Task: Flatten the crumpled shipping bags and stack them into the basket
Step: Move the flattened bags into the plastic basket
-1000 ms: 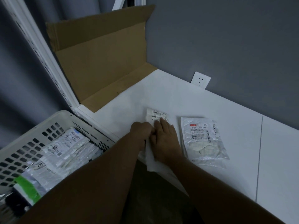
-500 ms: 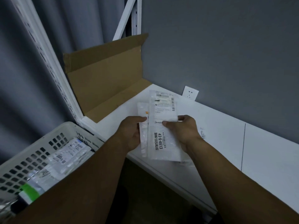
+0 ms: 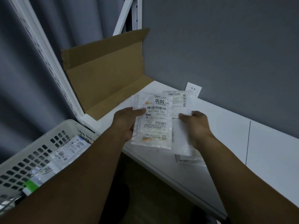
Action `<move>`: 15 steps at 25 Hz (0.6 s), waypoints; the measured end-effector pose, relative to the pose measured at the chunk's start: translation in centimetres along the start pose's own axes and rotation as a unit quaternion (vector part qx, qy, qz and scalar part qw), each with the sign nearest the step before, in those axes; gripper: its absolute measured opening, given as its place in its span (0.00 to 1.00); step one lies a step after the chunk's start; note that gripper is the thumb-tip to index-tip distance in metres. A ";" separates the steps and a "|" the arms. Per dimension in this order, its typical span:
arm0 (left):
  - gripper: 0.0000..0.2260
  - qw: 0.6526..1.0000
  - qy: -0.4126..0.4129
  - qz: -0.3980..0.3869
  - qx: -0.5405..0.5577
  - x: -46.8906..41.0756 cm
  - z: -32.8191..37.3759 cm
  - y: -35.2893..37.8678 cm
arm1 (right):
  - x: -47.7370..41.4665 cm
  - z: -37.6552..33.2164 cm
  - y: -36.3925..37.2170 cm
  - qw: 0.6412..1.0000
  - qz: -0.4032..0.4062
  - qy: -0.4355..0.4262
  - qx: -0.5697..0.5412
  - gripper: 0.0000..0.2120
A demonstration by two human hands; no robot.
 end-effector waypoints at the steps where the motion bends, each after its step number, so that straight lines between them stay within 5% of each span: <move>1: 0.14 1.000 0.012 0.002 -0.005 -0.1 -0.2 0.4 | 0.3 0.0 0.8 0.999 -0.019 0.008 -0.033 0.13; 3: 0.12 0.999 0.033 0.023 -0.007 -0.2 -0.8 1.1 | 0.8 -0.1 2.2 0.995 -0.067 0.007 -0.073 0.18; 5: 0.06 0.998 0.040 0.039 -0.017 -0.1 -0.9 1.5 | 1.3 0.0 2.9 0.993 -0.091 -0.001 -0.076 0.12; 12: 0.04 0.970 0.130 0.205 -0.007 -0.2 2.0 -1.7 | -0.1 0.0 0.1 0.998 -0.008 0.003 -0.067 0.10; 15: 0.09 0.974 0.115 0.192 0.042 -0.3 3.0 -2.2 | -0.4 0.3 -0.4 1.000 0.005 -0.003 -0.029 0.09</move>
Point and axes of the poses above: each hand's wrist, its own x-axis away from the middle knuckle, its own y-axis out of the palm, z = x × y, the point moved 4 cm from there along -x, towards the middle knuckle, and after that the axes turned 1 degree about z, right-handed, at the moved point
